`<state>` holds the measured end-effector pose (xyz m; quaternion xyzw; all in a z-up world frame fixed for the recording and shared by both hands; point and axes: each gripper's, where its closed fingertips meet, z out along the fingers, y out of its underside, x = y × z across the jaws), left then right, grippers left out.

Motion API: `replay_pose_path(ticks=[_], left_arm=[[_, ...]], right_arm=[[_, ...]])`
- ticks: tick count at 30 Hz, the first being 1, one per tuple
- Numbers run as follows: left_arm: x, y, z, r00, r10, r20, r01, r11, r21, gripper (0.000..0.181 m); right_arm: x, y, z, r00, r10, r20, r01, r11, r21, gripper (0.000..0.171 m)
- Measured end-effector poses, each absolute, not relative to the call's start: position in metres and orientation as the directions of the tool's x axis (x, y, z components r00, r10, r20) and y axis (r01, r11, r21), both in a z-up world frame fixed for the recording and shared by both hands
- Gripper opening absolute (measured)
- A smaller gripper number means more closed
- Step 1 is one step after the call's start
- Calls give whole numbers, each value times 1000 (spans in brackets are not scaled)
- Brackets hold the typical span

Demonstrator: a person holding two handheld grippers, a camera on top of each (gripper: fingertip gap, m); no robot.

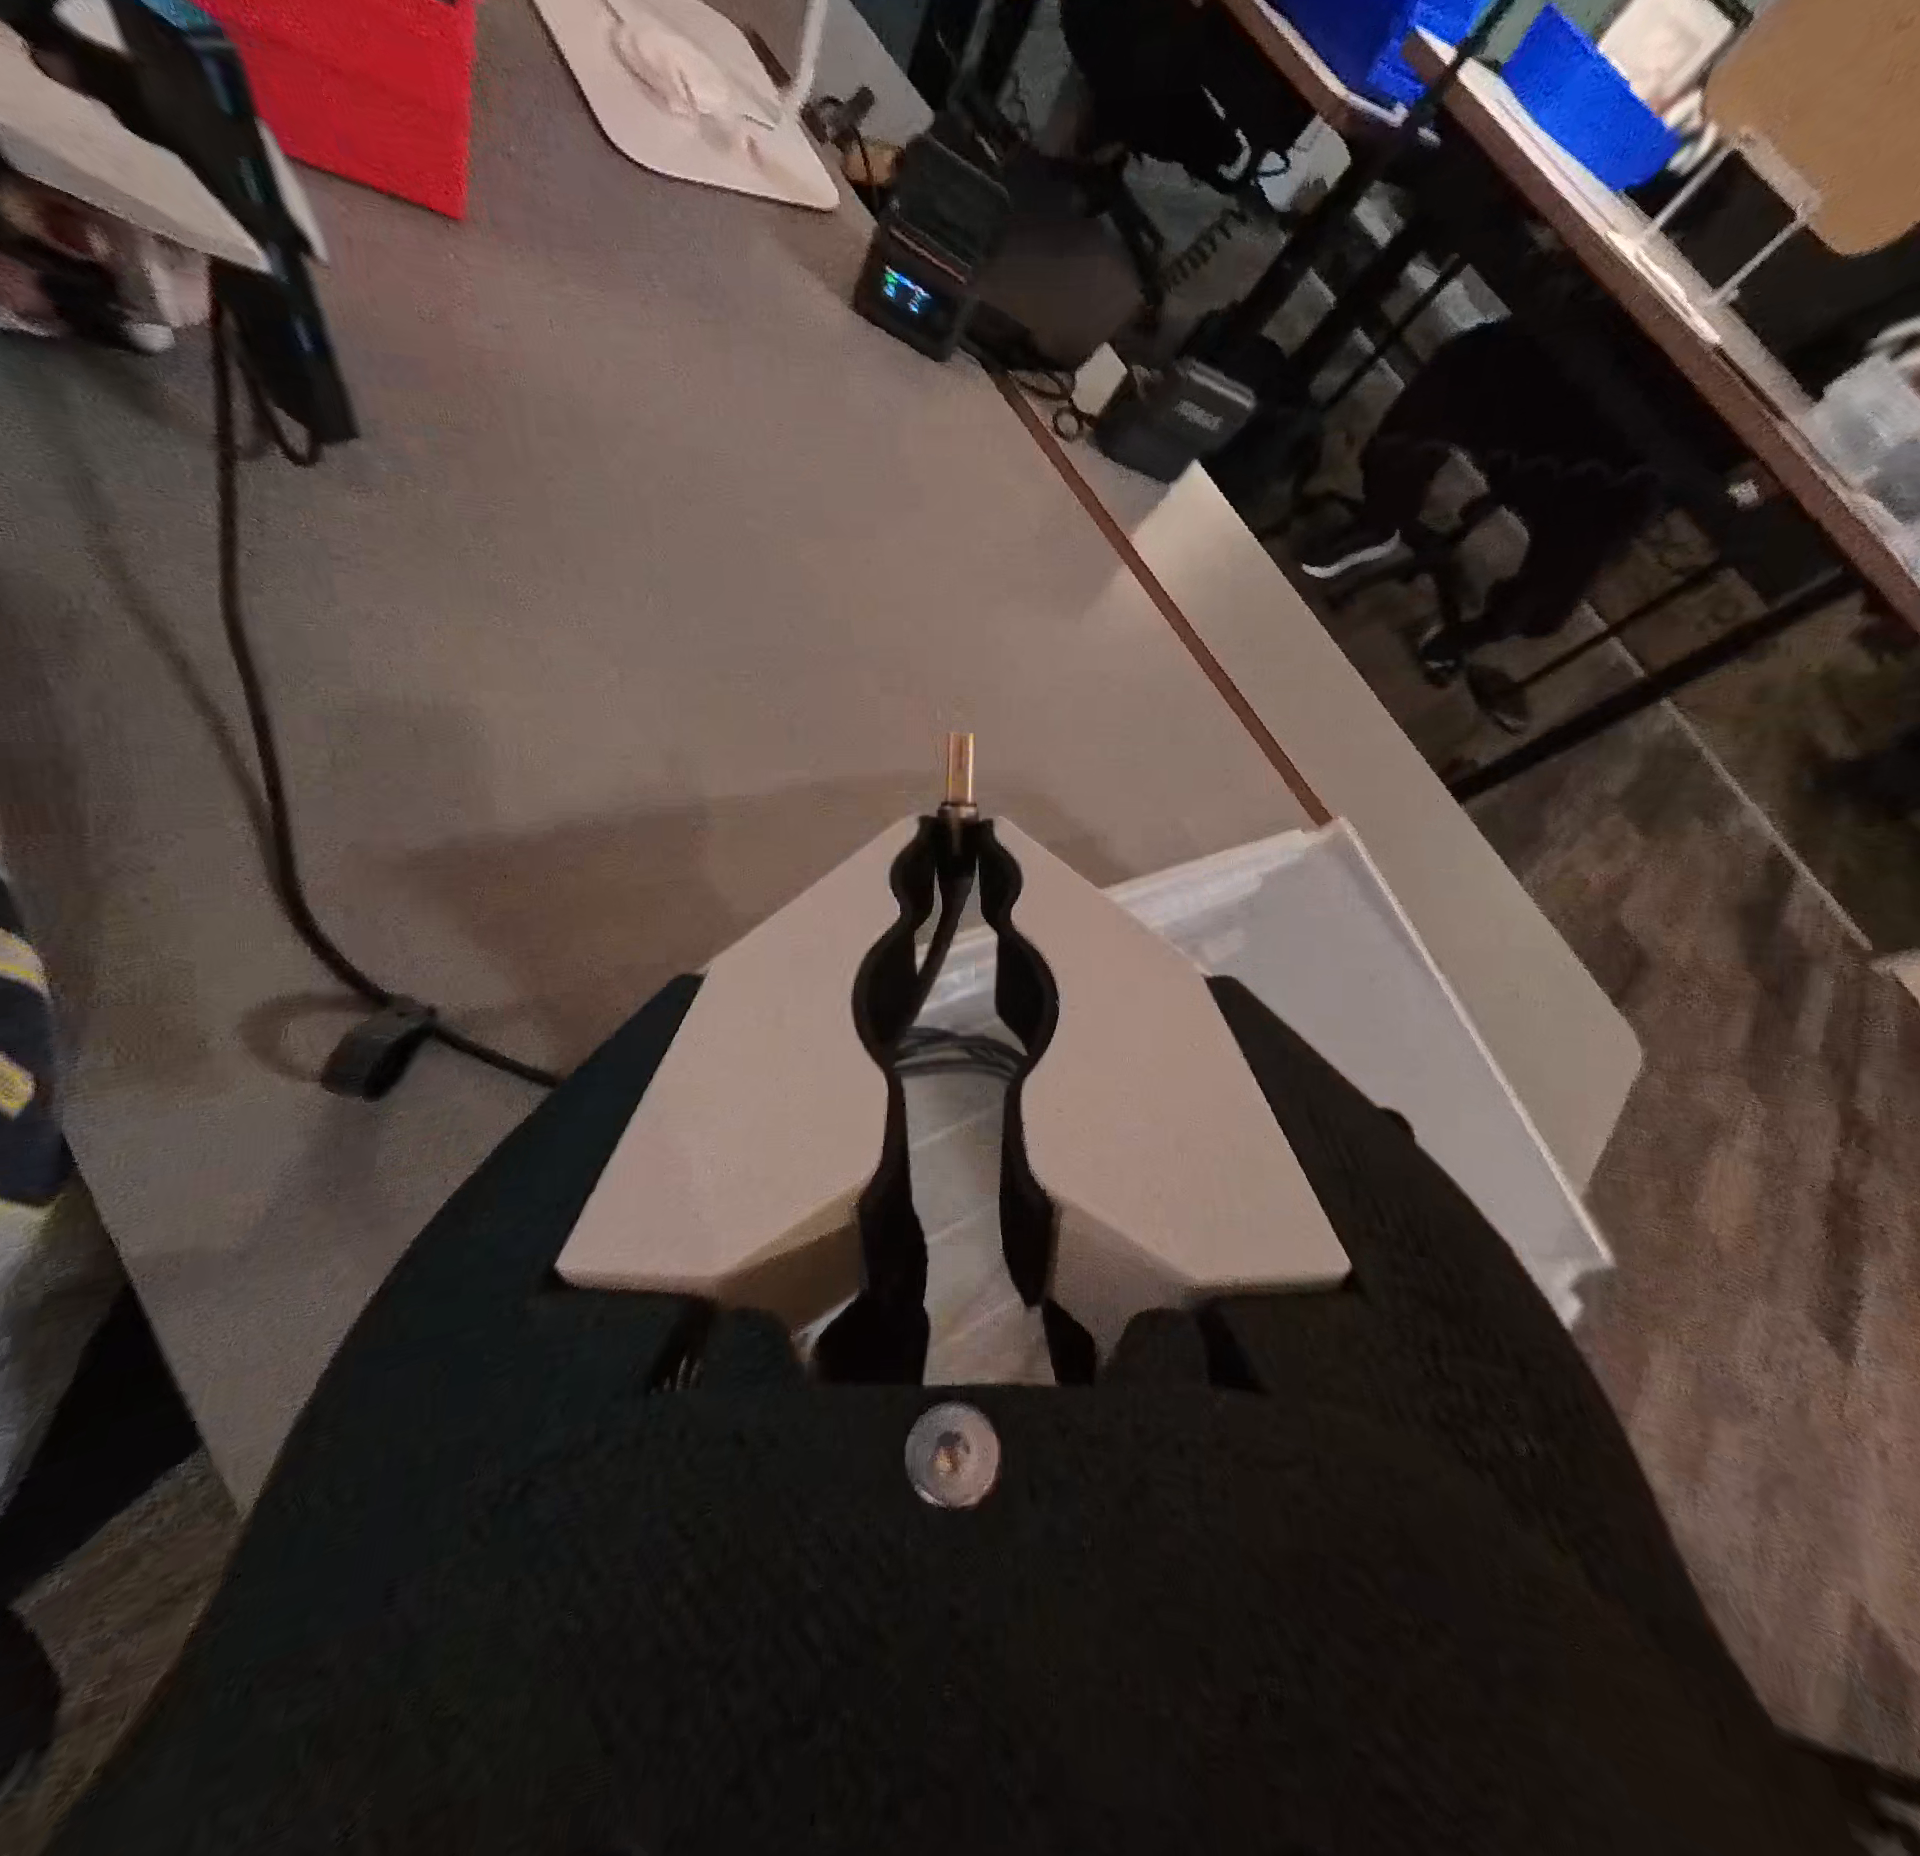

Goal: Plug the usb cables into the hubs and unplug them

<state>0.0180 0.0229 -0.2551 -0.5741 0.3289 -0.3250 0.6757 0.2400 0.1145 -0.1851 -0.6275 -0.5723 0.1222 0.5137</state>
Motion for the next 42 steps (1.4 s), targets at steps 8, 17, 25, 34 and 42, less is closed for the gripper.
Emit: replay_pose_path(ticks=[8, 17, 25, 34, 42], left_arm=[[18, 25, -257, 575, -816, -53, 65, 110, -992, 8], [14, 27, -256, 591, -805, -41, 71, 103, -992, 8], [12, 31, -258, 611, -791, -39, 63, 98, -993, 9], [32, 23, -276, 562, -804, -193, -121, 150, -981, 8], [49, 9, -292, 470, -823, -318, -262, 214, -941, 9]], right_arm=[[274, 168, -200, 452, 796, 402, 599, 63, -798, 5], [295, 189, -260, 522, 801, 294, 712, -219, -667, 49], [191, 116, -217, 354, 827, 436, 649, 119, -752, 48], [25, 6, -248, -96, 974, 207, 329, 227, -917, 46], [14, -19, -273, -332, 890, 311, 488, 444, -751, 11]])
